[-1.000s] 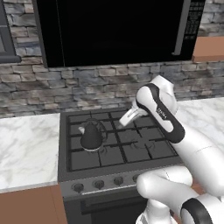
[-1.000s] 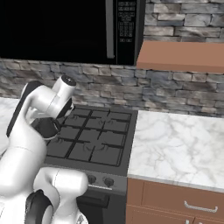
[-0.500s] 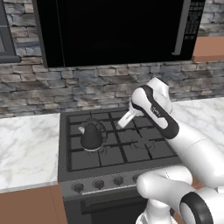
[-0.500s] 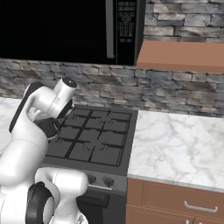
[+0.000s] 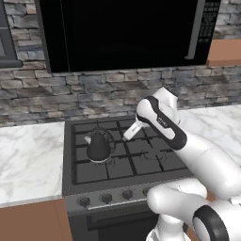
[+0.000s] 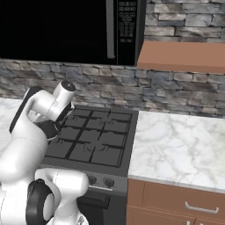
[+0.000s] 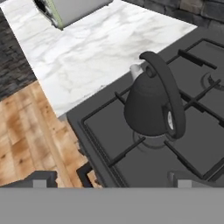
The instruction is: The kettle is done boiling. Turn off the stove, then wait for 300 timesteps before moving the kettle to the dining table.
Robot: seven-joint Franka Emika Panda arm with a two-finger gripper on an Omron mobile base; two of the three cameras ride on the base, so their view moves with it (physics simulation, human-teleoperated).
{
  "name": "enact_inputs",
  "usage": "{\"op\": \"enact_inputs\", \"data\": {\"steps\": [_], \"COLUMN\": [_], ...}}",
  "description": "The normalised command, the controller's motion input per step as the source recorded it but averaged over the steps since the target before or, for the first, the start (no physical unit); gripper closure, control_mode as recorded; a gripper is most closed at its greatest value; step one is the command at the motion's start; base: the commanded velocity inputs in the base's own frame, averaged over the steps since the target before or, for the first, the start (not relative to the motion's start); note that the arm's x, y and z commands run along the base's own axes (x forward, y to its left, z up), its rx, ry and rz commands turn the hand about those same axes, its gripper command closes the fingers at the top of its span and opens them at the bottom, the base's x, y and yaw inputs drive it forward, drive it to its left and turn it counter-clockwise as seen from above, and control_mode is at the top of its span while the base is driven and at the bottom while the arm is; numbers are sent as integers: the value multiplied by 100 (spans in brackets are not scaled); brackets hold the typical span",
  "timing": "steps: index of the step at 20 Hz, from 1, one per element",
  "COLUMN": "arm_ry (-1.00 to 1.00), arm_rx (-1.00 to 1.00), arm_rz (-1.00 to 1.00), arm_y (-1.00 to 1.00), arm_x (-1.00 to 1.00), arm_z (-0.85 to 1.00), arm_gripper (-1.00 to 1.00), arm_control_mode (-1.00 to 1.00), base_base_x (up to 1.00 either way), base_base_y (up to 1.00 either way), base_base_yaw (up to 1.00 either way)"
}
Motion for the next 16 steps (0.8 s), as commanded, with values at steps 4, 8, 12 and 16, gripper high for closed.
{"op": "enact_inputs", "data": {"steps": [4, 8, 12, 16], "arm_ry": [0, 0, 0, 0], "arm_rx": [0, 0, 0, 0], "arm_rz": [0, 0, 0, 0], "arm_y": [8, 10, 9, 10], "arm_x": [20, 26, 26, 22], "arm_z": [-12, -12, -12, -14], "arm_gripper": [-100, -100, -100, -100], "arm_control_mode": [-100, -100, -100, -100], "base_base_x": [0, 0, 0, 0], "base_base_y": [0, 0, 0, 0], "base_base_yaw": [0, 0, 0, 0]}}
